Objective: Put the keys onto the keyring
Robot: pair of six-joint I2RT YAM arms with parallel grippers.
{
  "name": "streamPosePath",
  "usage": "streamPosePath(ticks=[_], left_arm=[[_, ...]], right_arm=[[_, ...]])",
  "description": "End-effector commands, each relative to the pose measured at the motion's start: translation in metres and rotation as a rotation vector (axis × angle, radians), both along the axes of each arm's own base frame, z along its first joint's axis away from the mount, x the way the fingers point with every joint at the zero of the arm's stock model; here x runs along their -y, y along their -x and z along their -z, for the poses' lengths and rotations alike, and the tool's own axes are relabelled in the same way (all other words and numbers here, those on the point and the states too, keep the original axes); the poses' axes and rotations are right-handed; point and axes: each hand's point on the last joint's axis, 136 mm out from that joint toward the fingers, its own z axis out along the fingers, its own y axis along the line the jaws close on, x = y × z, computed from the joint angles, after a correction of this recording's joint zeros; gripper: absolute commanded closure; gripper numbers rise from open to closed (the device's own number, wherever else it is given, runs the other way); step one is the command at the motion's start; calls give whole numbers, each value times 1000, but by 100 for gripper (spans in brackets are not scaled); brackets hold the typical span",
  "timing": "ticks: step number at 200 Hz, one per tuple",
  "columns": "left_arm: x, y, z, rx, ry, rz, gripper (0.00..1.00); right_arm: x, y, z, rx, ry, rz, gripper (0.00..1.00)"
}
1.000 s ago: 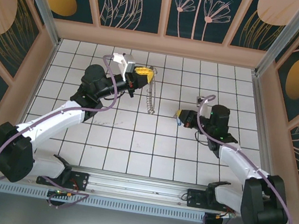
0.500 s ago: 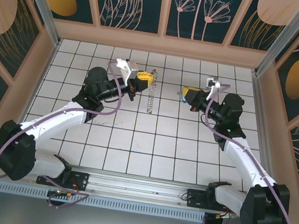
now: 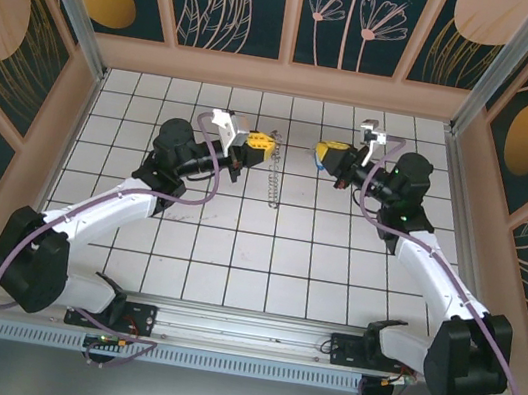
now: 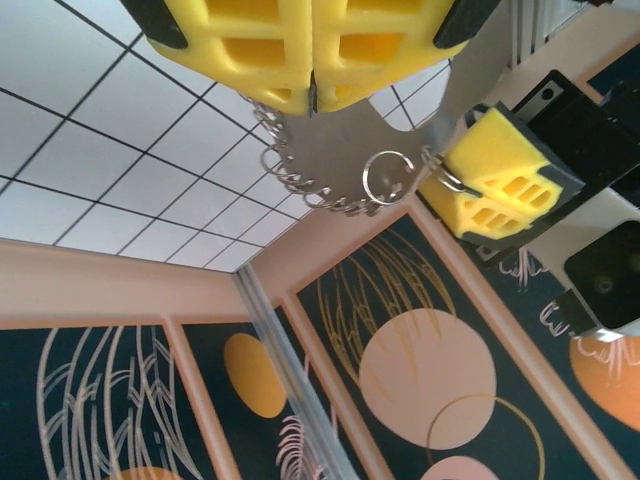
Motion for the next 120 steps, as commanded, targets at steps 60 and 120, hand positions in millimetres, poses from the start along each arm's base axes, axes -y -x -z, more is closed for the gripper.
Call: streamPosePath(ticks=[60,120], left_arm=[[2,20,-28,154,11,74,100],[5,25,-27,140,-7,117,100]], right_arm=[[-35,29,-23,156,68,-142,100],[-48,39,-28,182,86,-182,100]])
